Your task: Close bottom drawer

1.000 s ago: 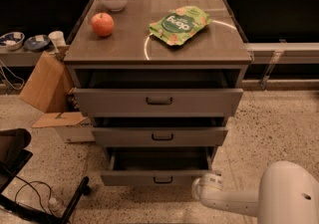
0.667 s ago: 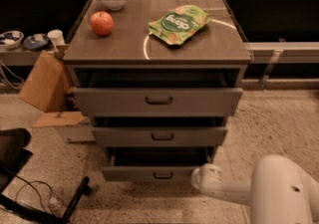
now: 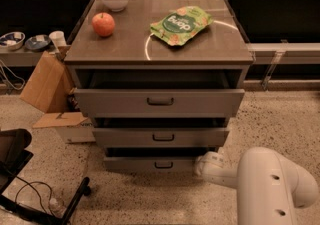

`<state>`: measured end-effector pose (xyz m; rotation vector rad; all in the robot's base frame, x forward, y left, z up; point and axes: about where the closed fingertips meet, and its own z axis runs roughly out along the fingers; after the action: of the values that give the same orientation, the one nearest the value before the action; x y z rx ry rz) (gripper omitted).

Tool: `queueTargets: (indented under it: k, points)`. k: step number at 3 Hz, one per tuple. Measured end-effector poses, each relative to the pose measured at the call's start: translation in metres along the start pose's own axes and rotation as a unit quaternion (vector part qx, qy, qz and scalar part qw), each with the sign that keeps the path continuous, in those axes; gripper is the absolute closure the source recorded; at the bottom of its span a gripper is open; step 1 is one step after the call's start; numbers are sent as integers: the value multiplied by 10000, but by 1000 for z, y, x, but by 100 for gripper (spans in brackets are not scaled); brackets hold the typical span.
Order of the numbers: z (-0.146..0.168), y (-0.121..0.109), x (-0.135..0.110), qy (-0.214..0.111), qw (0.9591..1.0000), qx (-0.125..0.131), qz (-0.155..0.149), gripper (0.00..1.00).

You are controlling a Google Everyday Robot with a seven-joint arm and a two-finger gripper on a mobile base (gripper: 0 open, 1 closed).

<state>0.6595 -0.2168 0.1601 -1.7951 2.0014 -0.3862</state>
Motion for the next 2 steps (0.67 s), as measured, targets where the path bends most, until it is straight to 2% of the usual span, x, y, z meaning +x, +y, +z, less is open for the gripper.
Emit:
queueTargets:
  k: [2]
  points:
    - [1,-7,2,19,10000,43,23,55]
